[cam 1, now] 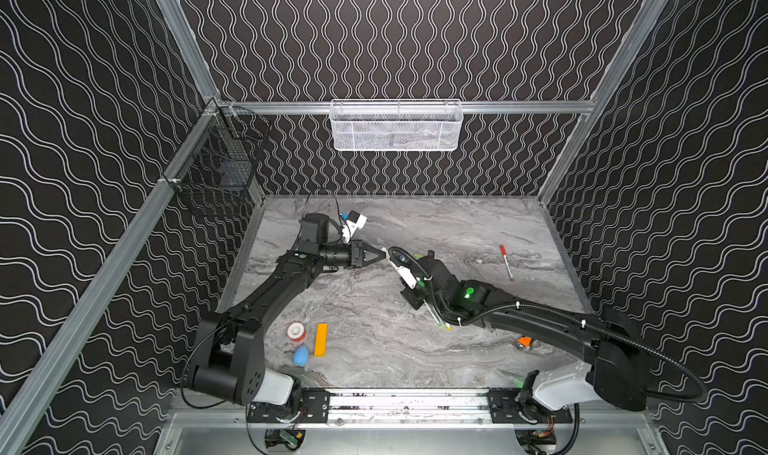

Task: Insert the pens into the pen caps
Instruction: 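Push the highlighter tip into the pale cap held by the left gripper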

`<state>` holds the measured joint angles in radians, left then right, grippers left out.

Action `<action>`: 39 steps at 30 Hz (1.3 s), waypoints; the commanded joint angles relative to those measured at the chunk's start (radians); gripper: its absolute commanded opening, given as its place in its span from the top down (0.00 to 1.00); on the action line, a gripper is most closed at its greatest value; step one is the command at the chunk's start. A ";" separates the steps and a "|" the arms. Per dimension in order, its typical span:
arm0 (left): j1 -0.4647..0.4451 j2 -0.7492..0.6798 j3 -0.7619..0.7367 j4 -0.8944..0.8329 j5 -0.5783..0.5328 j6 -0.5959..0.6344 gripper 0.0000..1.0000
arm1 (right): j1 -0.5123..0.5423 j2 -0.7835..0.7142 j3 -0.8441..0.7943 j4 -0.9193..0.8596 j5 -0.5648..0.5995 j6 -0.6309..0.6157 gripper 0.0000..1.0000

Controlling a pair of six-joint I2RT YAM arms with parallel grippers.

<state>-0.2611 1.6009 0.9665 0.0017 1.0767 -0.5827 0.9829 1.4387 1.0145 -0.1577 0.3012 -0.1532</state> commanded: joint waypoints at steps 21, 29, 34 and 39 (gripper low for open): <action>0.017 -0.084 -0.028 0.077 0.015 -0.055 0.48 | 0.023 -0.008 0.053 0.167 -0.051 -0.019 1.00; 0.041 -0.120 -0.046 0.120 0.006 -0.079 0.35 | 0.020 -0.024 0.058 0.133 -0.068 -0.019 0.99; 0.054 -0.127 -0.052 0.133 -0.005 -0.087 0.34 | 0.021 -0.032 0.050 0.126 -0.084 -0.019 0.99; 0.060 -0.124 -0.073 0.240 0.017 -0.155 0.39 | 0.019 -0.023 0.058 0.112 -0.097 -0.015 0.99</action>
<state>-0.2077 1.4734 0.8986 0.1440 1.0966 -0.6880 1.0016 1.4147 1.0660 -0.0544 0.2268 -0.1677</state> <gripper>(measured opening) 0.619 0.155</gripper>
